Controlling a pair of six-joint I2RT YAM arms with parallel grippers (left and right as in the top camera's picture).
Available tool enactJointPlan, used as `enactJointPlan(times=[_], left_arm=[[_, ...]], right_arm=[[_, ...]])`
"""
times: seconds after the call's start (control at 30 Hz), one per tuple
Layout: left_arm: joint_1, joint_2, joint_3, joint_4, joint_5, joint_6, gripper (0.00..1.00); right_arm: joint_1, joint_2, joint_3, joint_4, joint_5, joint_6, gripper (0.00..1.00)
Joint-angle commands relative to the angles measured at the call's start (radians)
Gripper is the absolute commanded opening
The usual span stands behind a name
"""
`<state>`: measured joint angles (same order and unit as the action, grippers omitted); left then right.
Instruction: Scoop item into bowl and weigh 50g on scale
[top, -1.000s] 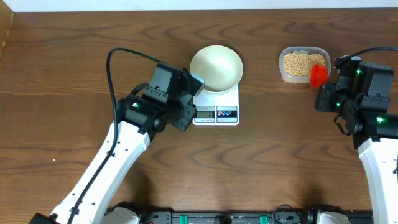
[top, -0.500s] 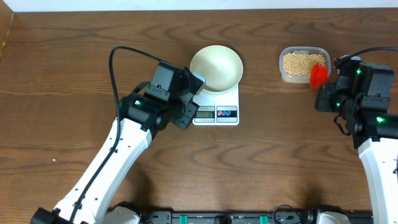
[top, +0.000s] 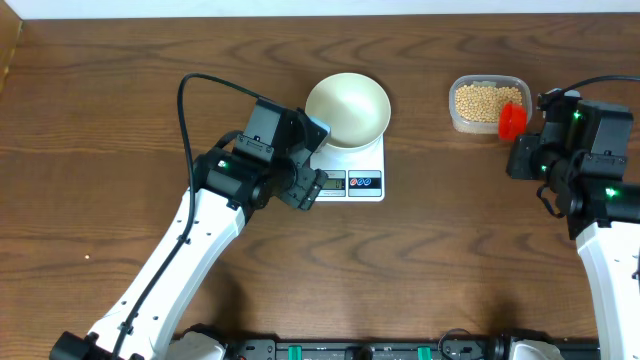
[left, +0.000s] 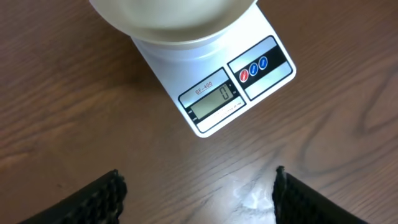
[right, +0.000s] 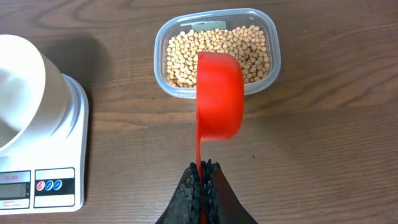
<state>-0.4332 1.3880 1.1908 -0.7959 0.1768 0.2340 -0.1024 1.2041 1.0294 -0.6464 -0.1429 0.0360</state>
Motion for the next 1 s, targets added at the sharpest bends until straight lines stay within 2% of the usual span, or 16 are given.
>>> enactJointPlan(times=[0.0,0.3,0.97], left_arm=[[0.0,0.006,0.002,0.0,-0.01,0.001,0.86],[0.0,0.006,0.002,0.0,-0.01,0.001,0.92],[0.001,0.006,0.002,0.001,-0.01,0.002,0.93]], right_arm=[[-0.008,0.002,0.015,0.002,-0.01,-0.016,0.01],[-0.008,0.002,0.015,0.002,-0.01,-0.016,0.01],[-0.008,0.002,0.015,-0.001,-0.01,-0.016,0.01]])
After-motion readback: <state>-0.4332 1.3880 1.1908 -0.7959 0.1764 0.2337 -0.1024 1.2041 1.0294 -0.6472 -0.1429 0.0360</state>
